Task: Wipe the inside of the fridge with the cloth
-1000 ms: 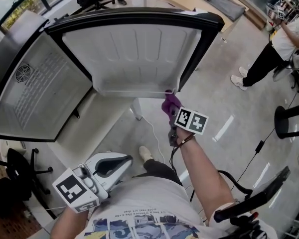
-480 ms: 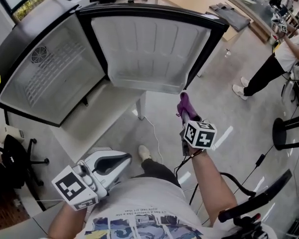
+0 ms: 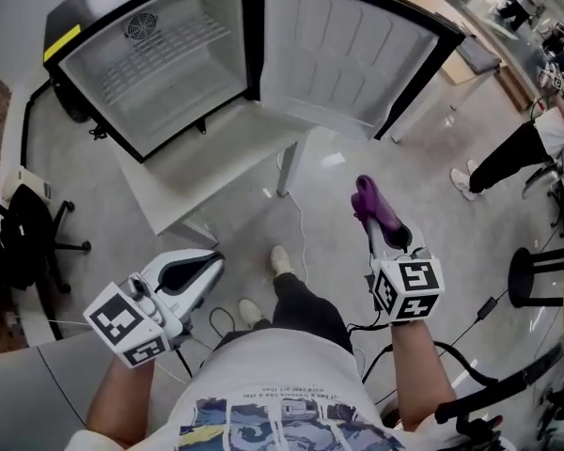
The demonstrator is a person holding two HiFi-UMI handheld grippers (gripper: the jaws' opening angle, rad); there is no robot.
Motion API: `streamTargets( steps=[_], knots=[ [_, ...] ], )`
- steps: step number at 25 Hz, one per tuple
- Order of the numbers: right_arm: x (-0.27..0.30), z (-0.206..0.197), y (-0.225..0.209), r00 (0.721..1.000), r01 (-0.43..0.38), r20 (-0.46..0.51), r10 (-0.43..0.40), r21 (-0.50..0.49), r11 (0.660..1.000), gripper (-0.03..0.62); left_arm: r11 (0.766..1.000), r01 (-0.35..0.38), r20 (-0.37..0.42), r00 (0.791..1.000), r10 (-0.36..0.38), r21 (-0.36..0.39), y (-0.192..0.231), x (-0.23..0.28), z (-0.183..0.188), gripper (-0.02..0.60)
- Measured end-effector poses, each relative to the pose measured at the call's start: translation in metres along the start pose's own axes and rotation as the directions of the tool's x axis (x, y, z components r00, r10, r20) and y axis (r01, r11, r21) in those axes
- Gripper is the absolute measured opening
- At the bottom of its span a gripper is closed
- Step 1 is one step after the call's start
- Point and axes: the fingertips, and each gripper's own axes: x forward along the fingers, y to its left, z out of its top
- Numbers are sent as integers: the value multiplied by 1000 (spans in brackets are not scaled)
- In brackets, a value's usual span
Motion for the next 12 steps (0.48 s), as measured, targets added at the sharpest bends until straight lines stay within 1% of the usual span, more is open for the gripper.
streamTargets(
  steps=[3, 7, 9, 12],
  knots=[
    [-24, -3, 20, 999, -51, -8, 50, -71, 996, 54, 997, -76, 1, 997, 76, -4, 0, -22, -16, 6],
    [-45, -6, 40, 988, -152, -11, 151, -88, 985, 54, 986, -162, -13, 987, 163, 24, -14, -38, -37, 6],
    [-52, -2, 48, 980, -199, 7, 201, -116, 973, 54, 981, -193, -3, 981, 193, 26, -25, -40, -41, 6],
    [-59, 8, 55, 958, -274, 41, 284, -162, 948, 54, 971, -237, 22, 971, 236, 26, -40, -35, -41, 6]
  ],
)
